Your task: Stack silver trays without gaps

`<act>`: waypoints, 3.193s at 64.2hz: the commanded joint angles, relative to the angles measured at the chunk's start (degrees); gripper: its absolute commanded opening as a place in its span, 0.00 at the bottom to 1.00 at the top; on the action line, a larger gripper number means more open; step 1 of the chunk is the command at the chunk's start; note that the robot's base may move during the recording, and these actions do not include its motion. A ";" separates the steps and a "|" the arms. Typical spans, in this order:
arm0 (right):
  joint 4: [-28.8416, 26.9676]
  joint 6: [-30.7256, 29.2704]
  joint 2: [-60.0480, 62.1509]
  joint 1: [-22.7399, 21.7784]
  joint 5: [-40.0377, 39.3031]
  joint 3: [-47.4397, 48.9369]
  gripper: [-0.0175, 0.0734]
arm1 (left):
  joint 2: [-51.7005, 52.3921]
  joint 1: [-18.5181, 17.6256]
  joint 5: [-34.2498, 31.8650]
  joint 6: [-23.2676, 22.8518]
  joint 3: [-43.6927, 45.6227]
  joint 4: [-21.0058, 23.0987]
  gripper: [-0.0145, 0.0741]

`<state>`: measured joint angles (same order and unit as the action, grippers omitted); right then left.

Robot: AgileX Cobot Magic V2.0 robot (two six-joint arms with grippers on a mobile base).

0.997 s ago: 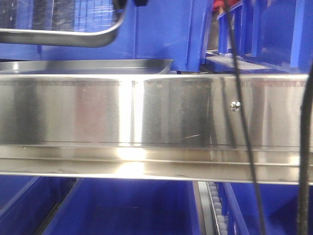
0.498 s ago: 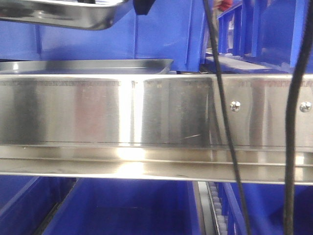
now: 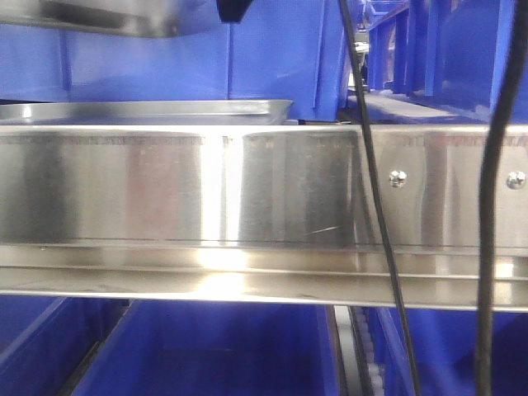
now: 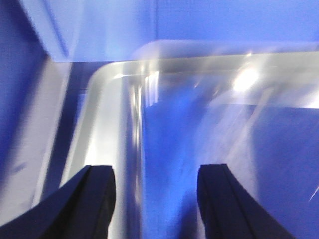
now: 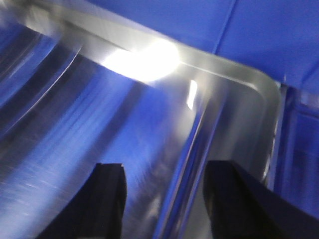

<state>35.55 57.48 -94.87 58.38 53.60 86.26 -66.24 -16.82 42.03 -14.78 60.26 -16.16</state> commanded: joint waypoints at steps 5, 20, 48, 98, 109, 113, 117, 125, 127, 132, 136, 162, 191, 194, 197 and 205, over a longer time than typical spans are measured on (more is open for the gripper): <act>1.36 -0.38 0.15 -0.68 0.29 0.39 0.47 | -0.46 -0.50 -1.25 0.19 0.42 -0.14 0.49; 1.36 -0.38 0.15 -0.68 1.49 0.39 0.47 | -0.46 -0.50 -1.04 -0.49 0.42 0.47 0.49; 1.36 -0.38 0.53 -0.16 1.49 0.39 0.10 | 4.87 -0.50 -0.57 -0.49 0.42 0.55 0.16; 8.38 -0.38 4.12 2.31 -2.54 0.39 0.11 | 54.16 -0.50 -9.15 -0.49 -16.00 -2.87 0.15; 9.80 -0.38 4.12 2.31 -3.79 0.39 0.11 | 63.76 -0.50 -24.03 -0.49 -31.24 -2.51 0.15; 10.01 -0.38 4.12 2.31 -4.23 0.39 0.11 | 66.24 -0.50 -29.22 -0.49 -35.77 -2.51 0.15; 10.64 -0.38 4.12 2.31 -4.84 0.39 0.11 | 66.24 -0.50 -32.54 -0.49 -40.44 -2.51 0.15; 12.31 -0.38 4.12 2.31 -5.67 0.39 0.11 | 66.24 -0.50 -36.78 -0.49 -46.52 -2.51 0.15; 12.31 -0.38 4.12 2.31 -5.80 0.39 0.11 | 66.24 -0.50 -40.44 -0.49 -47.50 -2.74 0.15; 12.31 -0.38 4.12 2.31 -5.80 0.39 0.11 | 66.24 -0.41 -45.67 -0.49 -49.10 -3.54 0.15; 12.31 -0.38 4.12 2.31 -6.45 0.39 0.11 | 66.24 -0.41 -45.19 -0.49 -49.62 -3.54 0.15; 12.46 -0.38 4.12 2.31 -9.91 0.39 0.11 | 66.24 -0.41 -38.94 -0.49 -50.91 -2.10 0.15; 12.46 -0.38 4.12 2.31 -10.02 0.39 0.11 | 66.24 -0.41 -38.73 -0.49 -53.01 2.92 0.15; 12.46 -0.38 4.12 2.31 -10.02 0.39 0.11 | 66.24 -0.41 -38.73 -0.49 -53.01 2.92 0.15; 12.46 -0.38 4.12 2.31 -10.02 0.39 0.11 | 66.24 -0.41 -38.73 -0.49 -53.01 2.92 0.15; 12.46 -0.38 4.12 2.31 -10.27 0.39 0.11 | 66.24 -0.41 -38.73 -0.49 -53.01 2.92 0.15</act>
<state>46.79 57.47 -91.46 60.66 44.20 86.26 -0.20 -16.96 4.47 -15.10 7.37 -13.63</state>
